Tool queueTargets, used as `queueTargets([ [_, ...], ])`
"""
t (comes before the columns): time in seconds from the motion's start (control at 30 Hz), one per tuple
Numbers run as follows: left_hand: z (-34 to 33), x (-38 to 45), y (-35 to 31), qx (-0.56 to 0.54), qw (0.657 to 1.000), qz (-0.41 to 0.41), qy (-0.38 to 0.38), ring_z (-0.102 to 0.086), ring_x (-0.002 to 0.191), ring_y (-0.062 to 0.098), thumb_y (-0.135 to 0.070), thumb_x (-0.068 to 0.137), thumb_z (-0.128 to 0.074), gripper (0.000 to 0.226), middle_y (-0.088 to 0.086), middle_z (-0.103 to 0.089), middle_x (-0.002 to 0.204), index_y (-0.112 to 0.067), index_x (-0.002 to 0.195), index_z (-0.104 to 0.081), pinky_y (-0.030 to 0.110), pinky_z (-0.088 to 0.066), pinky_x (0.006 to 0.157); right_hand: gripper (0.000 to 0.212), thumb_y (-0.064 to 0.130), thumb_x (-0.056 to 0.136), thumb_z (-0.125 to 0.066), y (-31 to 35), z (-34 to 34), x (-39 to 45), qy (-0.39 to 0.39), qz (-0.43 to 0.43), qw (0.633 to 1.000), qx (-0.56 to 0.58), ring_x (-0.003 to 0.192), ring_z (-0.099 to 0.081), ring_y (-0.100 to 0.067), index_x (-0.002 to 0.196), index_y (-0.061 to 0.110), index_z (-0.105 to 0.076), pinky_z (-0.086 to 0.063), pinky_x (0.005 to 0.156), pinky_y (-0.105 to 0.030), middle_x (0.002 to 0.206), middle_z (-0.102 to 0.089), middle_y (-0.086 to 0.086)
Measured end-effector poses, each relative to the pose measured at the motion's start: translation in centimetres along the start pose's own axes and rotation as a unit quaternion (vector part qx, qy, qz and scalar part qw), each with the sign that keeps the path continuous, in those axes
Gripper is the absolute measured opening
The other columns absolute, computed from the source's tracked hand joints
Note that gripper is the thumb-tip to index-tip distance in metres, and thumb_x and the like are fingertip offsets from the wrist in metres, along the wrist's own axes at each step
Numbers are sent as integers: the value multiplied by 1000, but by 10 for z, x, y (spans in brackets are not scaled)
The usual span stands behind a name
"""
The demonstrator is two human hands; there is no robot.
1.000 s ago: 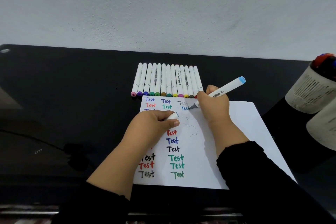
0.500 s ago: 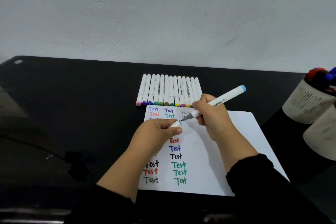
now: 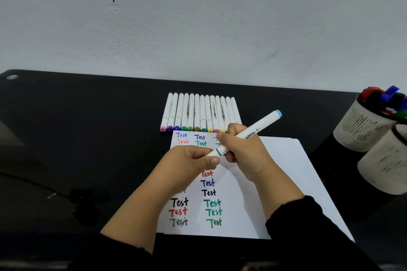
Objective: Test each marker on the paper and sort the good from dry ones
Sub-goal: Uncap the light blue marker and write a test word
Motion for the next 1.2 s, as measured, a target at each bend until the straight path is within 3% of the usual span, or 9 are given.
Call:
queueTargets([
  [0.2,0,0,-4,23,999,-5,-44,-57,73,5,-35,86,-64,9,-19,-56,69,-39,94,-66,21,-46,61,41,-2,86,-55,-2,-9,0,-57,-20,998,23,42,-33,-8,56,15,-33,-29,44,-20,50,-40,-1],
  [0.47,-5,1,-2,137,986,-13,-98,-55,75,4,-40,92,-53,39,-16,-54,79,-33,131,-52,21,-45,63,38,2,86,-54,-11,-16,0,-94,-64,993,41,46,-32,-12,57,17,-35,-29,45,-21,55,-39,-5],
  [0.57,-4,4,-4,173,980,-15,-96,-55,73,5,-41,93,-50,39,-10,-60,89,-34,131,-51,22,-45,64,35,9,88,-58,-10,-17,-2,-88,-88,991,39,44,-32,-10,59,18,-40,-30,44,-20,53,-40,-2],
  [0.73,0,3,-4,148,983,-28,-107,-51,57,6,-40,92,-51,27,-6,-61,70,-40,118,-59,22,-42,52,24,34,85,-66,5,-8,-11,-57,-103,990,77,45,-35,-7,83,12,-58,-32,46,-19,49,-47,3],
  [0.83,1,0,-1,144,983,-18,-117,-45,53,6,-39,92,-52,29,-7,-59,67,-40,121,-58,21,-38,49,28,31,84,-69,15,10,-22,-138,-78,985,72,48,-40,-8,89,11,-50,-36,49,-21,57,-59,1],
  [0.9,2,-4,-3,153,981,-12,-117,-45,53,6,-39,92,-53,30,-6,-58,68,-39,121,-58,22,-39,49,21,22,86,-69,21,25,-32,-194,-17,979,-58,51,-44,-2,90,17,-48,-39,51,-16,67,-61,3],
  [0.97,3,-11,-8,166,979,-18,-118,-45,55,7,-39,92,-54,31,-6,-57,71,-37,123,-57,24,-41,51,21,14,86,-67,30,29,-42,-173,111,942,-267,63,-47,4,101,24,-56,-38,56,-7,83,-55,7],
  [1.07,-1,-23,-21,192,972,-59,-118,-47,59,6,-37,92,-55,30,-11,-53,74,-34,121,-59,22,-43,57,42,2,74,-77,30,19,-54,-91,293,802,-513,81,-47,-11,113,15,-68,-40,61,-19,95,-48,-2],
  [1.2,-7,-34,-41,177,973,-101,-105,-50,76,4,-38,88,-59,41,-17,-49,96,-35,128,-54,14,-40,61,27,-1,64,-83,33,19,-58,-125,346,733,-573,65,-40,-15,87,6,-71,-32,46,-22,80,-54,-9],
])
Point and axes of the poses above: each hand's wrist, its own x-axis towards the middle knuckle, its own z-axis out of the back of the hand, y = z × x, the point moved 3 cm from there along x, towards the middle knuckle
